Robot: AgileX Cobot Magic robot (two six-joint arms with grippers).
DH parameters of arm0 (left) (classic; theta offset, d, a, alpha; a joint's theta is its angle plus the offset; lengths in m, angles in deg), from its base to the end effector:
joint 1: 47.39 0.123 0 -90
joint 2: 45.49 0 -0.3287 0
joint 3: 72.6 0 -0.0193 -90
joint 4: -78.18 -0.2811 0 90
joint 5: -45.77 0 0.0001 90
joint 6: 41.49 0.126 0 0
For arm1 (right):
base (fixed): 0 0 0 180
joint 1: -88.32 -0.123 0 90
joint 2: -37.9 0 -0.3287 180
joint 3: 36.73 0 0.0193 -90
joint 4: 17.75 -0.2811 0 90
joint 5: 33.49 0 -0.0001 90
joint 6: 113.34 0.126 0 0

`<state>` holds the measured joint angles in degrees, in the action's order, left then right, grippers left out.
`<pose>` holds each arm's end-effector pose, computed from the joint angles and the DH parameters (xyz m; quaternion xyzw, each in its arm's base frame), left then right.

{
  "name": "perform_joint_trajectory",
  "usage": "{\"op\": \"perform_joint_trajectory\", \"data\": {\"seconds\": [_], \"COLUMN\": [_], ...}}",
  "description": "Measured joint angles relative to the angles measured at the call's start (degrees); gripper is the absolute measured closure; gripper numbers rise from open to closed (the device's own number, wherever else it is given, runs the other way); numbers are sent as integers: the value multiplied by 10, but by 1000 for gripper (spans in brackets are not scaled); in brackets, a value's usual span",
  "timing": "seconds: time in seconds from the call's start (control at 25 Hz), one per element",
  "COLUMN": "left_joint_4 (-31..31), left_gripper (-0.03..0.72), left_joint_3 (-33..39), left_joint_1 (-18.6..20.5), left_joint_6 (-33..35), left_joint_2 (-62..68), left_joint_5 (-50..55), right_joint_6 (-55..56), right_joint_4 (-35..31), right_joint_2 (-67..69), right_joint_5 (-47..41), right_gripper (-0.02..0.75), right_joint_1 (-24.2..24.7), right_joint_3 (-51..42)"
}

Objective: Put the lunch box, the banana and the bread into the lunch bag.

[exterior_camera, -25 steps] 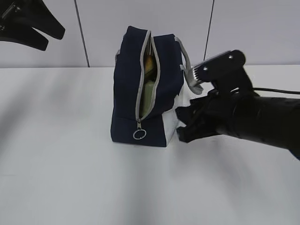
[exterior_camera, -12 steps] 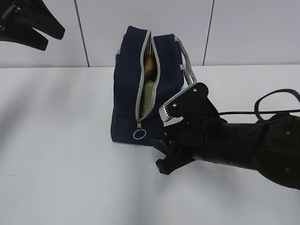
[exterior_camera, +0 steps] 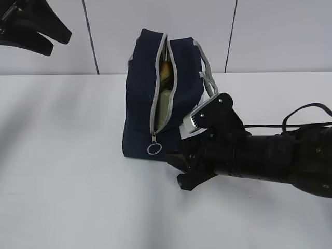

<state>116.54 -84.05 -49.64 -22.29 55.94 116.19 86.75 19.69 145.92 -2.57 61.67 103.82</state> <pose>0.3852 -0.0889 0.3715 0.1184 0.9248 -0.2965 0.2067 0.3136 0.2013 0.1454 -0.3665 0.7859 0.1934 0.4590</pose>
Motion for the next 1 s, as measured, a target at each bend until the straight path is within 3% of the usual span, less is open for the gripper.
{"op": "perform_joint_trajectory", "data": {"seconds": [0.2,0.32,0.8,1.0], "left_joint_4": [0,0,0,-4], "left_gripper": [293,293,296,296], "left_joint_3": [0,0,0,0], "left_joint_1": [0,0,0,0], "left_joint_6": [0,0,0,0], "left_joint_2": [0,0,0,0], "left_joint_5": [0,0,1,1], "right_joint_6": [103,140,108,98], "right_joint_4": [175,222,235,212], "right_joint_2": [27,50,92,106], "right_joint_5": [41,62,121,129], "right_gripper": [425,424,424,407], "right_joint_1": [45,57,60,60], "right_joint_3": [39,56,63,66]}}
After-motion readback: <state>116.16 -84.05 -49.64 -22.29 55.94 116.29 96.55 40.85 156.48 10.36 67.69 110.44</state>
